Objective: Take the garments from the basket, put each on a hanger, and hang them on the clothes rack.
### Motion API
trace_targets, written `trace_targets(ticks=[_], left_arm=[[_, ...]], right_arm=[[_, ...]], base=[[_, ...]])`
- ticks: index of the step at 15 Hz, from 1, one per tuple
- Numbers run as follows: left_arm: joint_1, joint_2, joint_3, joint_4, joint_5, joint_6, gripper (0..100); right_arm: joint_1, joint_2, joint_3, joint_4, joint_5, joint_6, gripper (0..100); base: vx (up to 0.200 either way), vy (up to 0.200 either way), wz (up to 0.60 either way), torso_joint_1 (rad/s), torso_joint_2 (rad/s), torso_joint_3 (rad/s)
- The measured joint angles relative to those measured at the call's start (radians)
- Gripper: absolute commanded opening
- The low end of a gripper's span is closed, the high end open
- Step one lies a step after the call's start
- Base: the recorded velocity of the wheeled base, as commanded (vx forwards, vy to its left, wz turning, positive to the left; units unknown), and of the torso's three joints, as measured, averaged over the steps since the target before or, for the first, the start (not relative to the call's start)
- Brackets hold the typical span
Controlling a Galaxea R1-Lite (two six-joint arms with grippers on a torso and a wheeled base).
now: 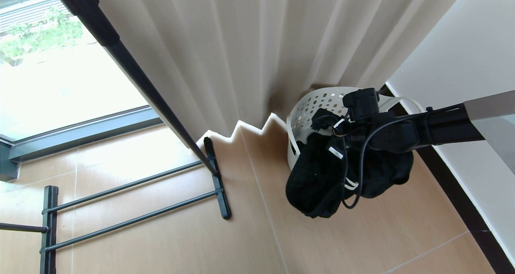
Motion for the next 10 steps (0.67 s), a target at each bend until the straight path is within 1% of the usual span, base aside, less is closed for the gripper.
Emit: trace_targets(ticks=[2, 4, 5, 8, 10], left_arm=[[0.000, 0.000, 0.000, 0.000, 0.000, 0.000, 100], [0.000, 0.000, 0.000, 0.000, 0.000, 0.000, 100], [0.000, 0.000, 0.000, 0.000, 0.000, 0.000, 100], [0.000, 0.000, 0.000, 0.000, 0.000, 0.000, 100], [0.000, 0.000, 0.000, 0.000, -0.002, 0.005, 100]], right_arm=[[0.004, -0.034, 0.022, 0.003, 0.001, 0.078, 0], [0.030, -0.095, 0.075, 0.006, -0.001, 0.189, 0], [0.044, -0.135, 0.106, 0.007, -0.001, 0.228, 0], [0.099, -0.320, 0.241, 0.005, -0.001, 0.313, 0], [0.164, -0.471, 0.347, 0.001, -0.001, 0.370, 0]], base=[[0.000, 0.000, 0.00, 0.000, 0.00, 0.000], [0.000, 0.000, 0.00, 0.000, 0.00, 0.000], [0.000, 0.000, 0.00, 0.000, 0.00, 0.000], [0.000, 0.000, 0.00, 0.000, 0.00, 0.000], [0.000, 0.000, 0.00, 0.000, 0.00, 0.000]])
